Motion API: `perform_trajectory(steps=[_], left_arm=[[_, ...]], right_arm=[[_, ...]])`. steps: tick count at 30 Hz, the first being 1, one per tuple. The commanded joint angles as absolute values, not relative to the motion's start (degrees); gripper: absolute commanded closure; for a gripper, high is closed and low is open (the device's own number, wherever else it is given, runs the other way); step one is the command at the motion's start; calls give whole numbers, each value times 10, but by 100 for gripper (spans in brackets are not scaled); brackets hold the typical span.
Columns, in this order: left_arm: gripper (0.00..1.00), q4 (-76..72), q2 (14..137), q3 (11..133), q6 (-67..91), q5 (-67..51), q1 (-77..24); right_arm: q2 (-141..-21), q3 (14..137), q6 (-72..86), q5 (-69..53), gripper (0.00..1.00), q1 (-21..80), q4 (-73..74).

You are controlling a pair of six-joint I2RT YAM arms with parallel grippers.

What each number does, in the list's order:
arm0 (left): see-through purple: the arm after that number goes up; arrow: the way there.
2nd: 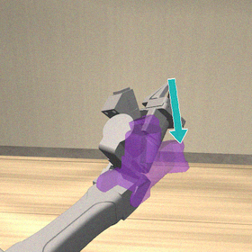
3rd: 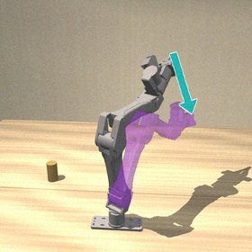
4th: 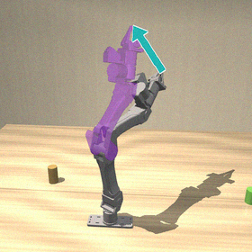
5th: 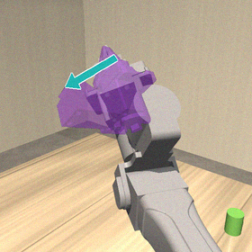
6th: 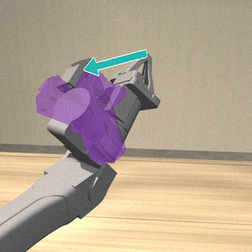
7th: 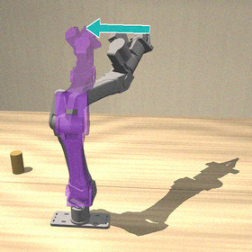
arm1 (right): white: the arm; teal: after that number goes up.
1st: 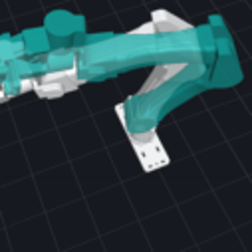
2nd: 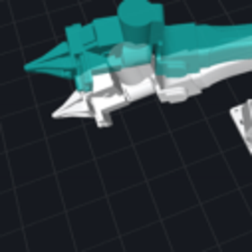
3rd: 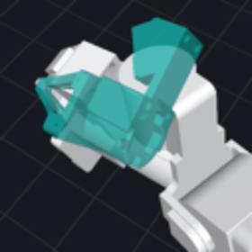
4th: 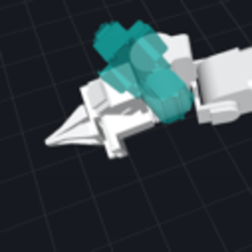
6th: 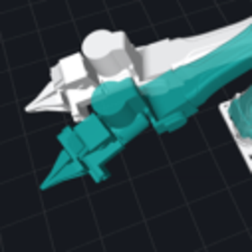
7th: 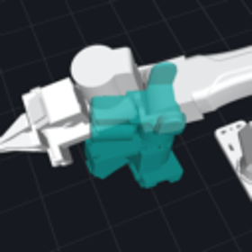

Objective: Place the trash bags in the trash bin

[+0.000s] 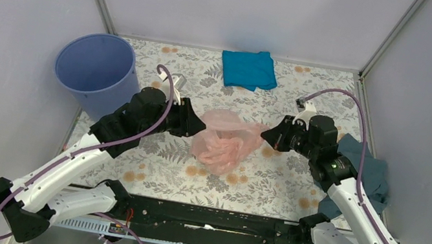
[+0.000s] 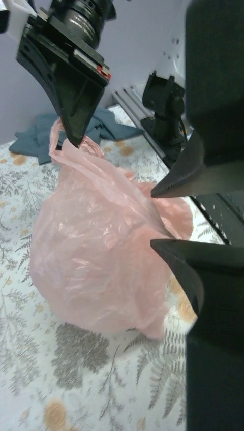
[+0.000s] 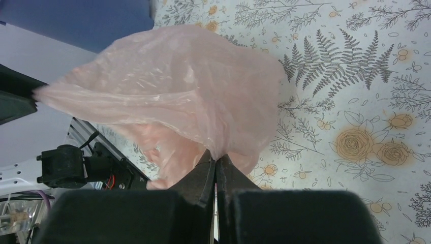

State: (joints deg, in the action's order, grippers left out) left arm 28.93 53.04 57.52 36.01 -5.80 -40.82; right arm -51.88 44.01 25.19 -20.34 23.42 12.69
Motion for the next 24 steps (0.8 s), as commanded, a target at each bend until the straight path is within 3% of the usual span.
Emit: perform_trajectory(steps=[1, 4, 6, 15, 24], left_arm=[[45, 285, 510, 551, 402, -63, -407], [12, 263, 483, 514, 419, -99, -406], [2, 246, 460, 484, 429, -113, -406], [5, -30, 352, 244, 594, -162, -406], [29, -208, 531, 206, 684, -161, -405]], right_arm=[[-497, 447, 277, -177, 100, 235, 116], [-497, 441, 301, -160, 100, 235, 113], [-496, 437, 311, -149, 100, 234, 113], [-482, 421, 320, -142, 100, 234, 110], [-467, 425, 312, -153, 100, 234, 124]])
